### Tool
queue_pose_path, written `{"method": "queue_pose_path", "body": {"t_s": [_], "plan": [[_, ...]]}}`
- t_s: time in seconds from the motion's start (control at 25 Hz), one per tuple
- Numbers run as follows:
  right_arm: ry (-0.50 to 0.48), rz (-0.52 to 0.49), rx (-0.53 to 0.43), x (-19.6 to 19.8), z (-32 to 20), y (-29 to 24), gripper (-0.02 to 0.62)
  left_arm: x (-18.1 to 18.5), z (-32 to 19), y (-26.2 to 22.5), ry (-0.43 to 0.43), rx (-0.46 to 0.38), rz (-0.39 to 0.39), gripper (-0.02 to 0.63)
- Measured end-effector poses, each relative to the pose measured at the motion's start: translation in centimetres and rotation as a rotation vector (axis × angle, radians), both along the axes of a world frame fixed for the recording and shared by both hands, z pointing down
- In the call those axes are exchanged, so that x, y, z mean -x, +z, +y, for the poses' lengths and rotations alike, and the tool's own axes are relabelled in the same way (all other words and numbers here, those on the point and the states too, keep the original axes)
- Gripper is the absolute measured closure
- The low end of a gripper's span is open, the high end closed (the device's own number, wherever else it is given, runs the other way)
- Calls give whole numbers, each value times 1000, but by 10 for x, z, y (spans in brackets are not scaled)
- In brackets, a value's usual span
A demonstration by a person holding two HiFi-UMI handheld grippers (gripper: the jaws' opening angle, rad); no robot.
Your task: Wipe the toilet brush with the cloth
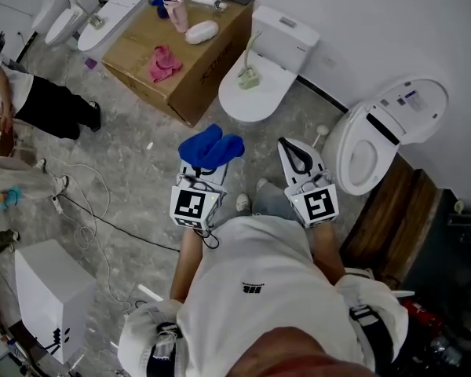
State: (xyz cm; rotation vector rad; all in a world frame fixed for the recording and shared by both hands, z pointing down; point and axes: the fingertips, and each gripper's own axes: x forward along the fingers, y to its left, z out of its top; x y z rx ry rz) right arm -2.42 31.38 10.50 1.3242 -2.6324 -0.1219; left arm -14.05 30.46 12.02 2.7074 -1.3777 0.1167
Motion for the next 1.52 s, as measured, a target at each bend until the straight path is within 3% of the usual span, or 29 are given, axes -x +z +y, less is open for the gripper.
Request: {"method": "queue_pose_path", "body": {"t_s": [0.4,0.84,1.52], "plan": [[-6,6,19,-3,-53,14,597,-3,-53,13,-5,22,3,482],[-43,-26,72,-12,-167,37,597,-18,-158,37,-11,60,-19,483],[-97,29,217,-48,-353,153,597,-62,-336,140,-12,191,-108,482]]}}
